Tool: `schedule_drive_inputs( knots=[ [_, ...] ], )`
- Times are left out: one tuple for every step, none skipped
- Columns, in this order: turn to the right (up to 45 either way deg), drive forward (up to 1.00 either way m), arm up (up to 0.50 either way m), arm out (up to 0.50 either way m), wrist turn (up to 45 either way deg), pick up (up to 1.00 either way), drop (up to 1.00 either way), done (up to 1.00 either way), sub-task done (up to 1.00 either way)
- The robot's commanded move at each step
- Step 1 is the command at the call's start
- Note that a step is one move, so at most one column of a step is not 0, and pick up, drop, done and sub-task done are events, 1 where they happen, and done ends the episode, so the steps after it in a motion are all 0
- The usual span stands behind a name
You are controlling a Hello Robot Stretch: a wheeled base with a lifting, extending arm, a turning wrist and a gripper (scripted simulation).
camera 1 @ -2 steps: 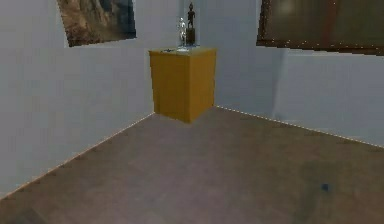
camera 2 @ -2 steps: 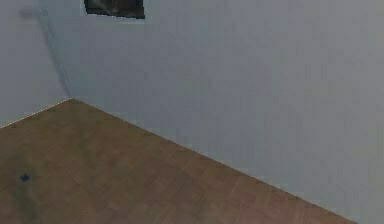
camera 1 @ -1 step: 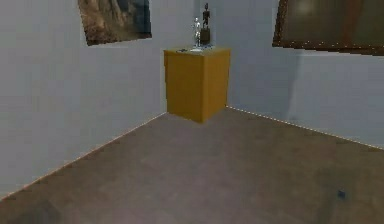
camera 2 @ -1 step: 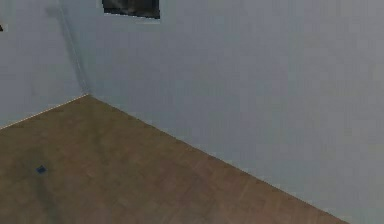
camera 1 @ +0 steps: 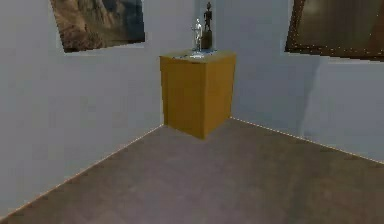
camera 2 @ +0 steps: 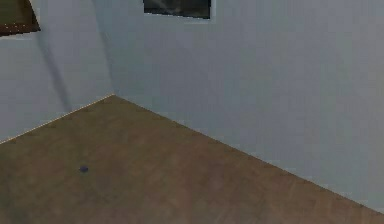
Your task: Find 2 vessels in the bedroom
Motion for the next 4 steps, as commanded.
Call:
schedule_drive_inputs(
  knots=[
    [-45.0,0.00,0.00,0.00,0.0,0.00,0.00,0.00,0.00],
    [-3.0,0.00,0.00,0.00,0.0,0.00,0.00,0.00,0.00],
    [0.0,0.25,0.00,0.00,0.0,0.00,0.00,0.00,0.00],
    [-45.0,0.00,0.00,0.00,0.0,0.00,0.00,0.00,0.00]
  ],
)
